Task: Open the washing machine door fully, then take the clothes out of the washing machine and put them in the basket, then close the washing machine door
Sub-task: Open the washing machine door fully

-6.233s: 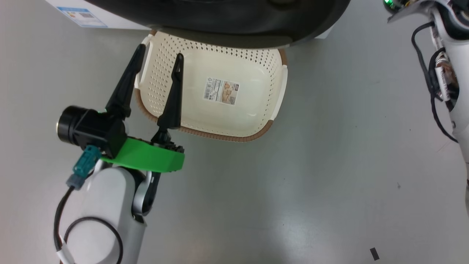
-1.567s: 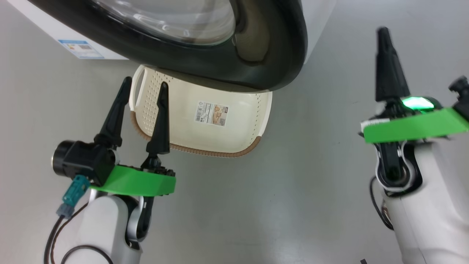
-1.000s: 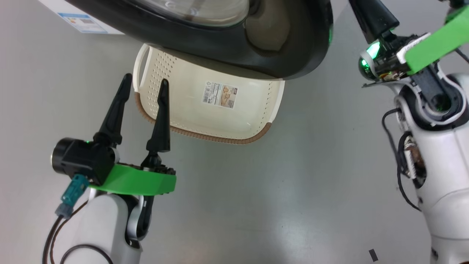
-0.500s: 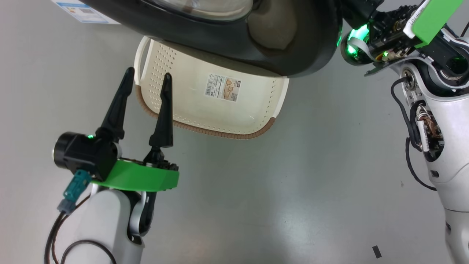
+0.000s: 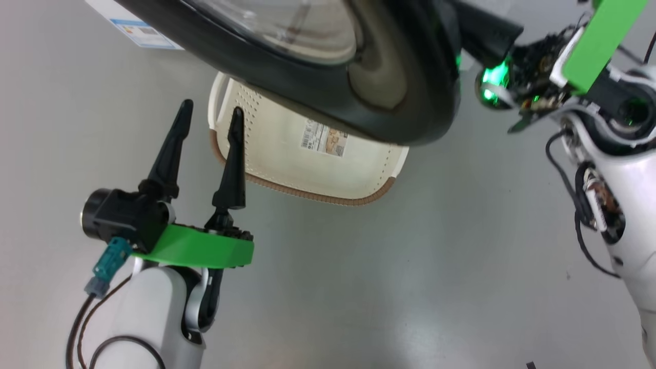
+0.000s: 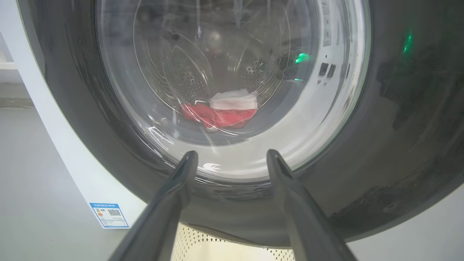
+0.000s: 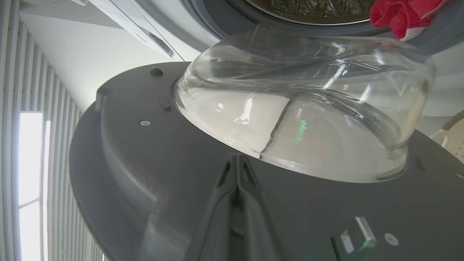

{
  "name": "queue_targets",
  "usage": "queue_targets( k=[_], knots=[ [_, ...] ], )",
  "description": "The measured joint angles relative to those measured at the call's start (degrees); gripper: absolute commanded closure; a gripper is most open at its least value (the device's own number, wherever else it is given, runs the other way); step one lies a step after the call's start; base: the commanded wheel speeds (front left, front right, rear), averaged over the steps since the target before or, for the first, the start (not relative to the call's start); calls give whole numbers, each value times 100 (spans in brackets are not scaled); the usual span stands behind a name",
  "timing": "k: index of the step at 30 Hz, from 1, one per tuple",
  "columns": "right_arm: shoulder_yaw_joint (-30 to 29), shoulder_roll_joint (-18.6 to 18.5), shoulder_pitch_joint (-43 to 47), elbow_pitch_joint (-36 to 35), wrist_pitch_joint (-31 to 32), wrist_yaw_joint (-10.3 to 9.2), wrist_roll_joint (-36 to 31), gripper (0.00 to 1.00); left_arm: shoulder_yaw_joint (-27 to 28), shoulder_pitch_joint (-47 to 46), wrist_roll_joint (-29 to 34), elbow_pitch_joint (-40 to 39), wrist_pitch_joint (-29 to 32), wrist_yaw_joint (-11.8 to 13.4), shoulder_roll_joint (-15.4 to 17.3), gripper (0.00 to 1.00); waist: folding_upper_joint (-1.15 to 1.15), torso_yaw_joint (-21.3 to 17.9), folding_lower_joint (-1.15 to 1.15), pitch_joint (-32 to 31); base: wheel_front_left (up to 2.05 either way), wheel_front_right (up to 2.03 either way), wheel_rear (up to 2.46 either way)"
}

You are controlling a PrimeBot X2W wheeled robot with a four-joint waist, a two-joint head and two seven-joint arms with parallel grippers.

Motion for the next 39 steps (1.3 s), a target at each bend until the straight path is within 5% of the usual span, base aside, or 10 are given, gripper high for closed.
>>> queue_targets(
  k=[19,39],
  knots=[
    [954,-304,953,-215,-225,-1,427,100,40,593,-215,92,0,127,1,0,0,455,0,-938,0,0,0],
    [1917,-419,1300,179,-437,-1,932,100,-42,990,-422,297,1,214,2,0,0,1371,0,-1694,0,0,0]
  ],
)
